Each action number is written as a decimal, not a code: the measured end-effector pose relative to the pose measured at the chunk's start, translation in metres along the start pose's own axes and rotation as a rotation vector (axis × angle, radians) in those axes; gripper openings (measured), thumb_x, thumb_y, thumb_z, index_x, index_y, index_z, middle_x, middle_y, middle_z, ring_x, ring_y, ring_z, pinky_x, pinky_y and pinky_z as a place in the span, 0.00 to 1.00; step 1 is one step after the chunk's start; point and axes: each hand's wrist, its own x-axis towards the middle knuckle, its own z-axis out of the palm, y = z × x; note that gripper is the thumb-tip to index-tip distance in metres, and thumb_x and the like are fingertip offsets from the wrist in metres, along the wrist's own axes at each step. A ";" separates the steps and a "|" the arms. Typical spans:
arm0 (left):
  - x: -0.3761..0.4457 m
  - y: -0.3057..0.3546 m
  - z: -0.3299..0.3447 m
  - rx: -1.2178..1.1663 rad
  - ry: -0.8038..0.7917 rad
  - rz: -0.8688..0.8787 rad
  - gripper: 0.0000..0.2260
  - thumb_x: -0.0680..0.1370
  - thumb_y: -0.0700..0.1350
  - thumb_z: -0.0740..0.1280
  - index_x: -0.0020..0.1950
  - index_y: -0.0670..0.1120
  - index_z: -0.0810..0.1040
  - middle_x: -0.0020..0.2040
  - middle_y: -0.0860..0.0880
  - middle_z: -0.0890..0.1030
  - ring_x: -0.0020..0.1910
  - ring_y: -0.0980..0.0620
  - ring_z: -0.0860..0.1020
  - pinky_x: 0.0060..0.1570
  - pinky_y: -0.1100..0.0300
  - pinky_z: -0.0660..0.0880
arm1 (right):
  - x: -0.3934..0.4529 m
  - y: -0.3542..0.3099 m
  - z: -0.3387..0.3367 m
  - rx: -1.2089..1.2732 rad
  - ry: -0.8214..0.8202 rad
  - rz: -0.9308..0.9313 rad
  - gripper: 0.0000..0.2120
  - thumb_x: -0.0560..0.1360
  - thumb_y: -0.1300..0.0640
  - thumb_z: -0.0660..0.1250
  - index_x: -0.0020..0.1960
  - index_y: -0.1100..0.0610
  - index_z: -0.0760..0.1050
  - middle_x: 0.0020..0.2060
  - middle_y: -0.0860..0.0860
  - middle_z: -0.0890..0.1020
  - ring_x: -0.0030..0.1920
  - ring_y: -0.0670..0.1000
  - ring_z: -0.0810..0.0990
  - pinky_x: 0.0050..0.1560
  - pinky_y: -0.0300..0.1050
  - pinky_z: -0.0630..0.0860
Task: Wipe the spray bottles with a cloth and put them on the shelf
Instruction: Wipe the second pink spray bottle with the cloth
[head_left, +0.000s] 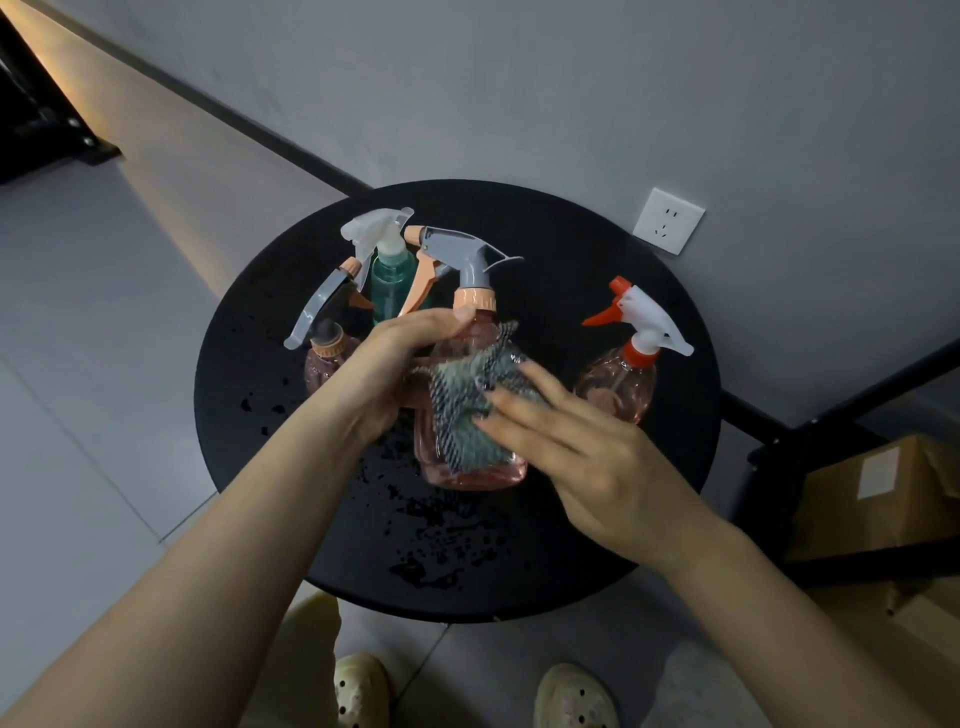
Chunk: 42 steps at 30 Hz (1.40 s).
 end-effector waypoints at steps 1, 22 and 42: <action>0.001 0.000 0.000 0.001 0.004 0.012 0.22 0.69 0.56 0.69 0.54 0.40 0.79 0.51 0.39 0.81 0.48 0.41 0.79 0.55 0.47 0.73 | -0.002 -0.002 -0.001 -0.036 -0.006 -0.038 0.21 0.76 0.69 0.61 0.68 0.60 0.67 0.67 0.51 0.68 0.71 0.59 0.64 0.67 0.55 0.68; 0.001 0.001 0.006 -0.023 -0.014 0.093 0.17 0.71 0.56 0.66 0.53 0.46 0.80 0.48 0.46 0.81 0.46 0.47 0.79 0.50 0.50 0.77 | 0.012 -0.002 0.012 1.255 -0.065 0.870 0.43 0.55 0.42 0.78 0.66 0.45 0.64 0.56 0.40 0.80 0.58 0.41 0.78 0.52 0.34 0.75; -0.009 0.023 0.011 0.063 0.492 0.261 0.08 0.73 0.43 0.71 0.39 0.44 0.73 0.31 0.52 0.78 0.28 0.57 0.79 0.29 0.61 0.77 | 0.011 -0.026 0.029 0.331 0.072 0.682 0.42 0.69 0.31 0.60 0.75 0.47 0.48 0.73 0.47 0.56 0.72 0.46 0.58 0.68 0.41 0.60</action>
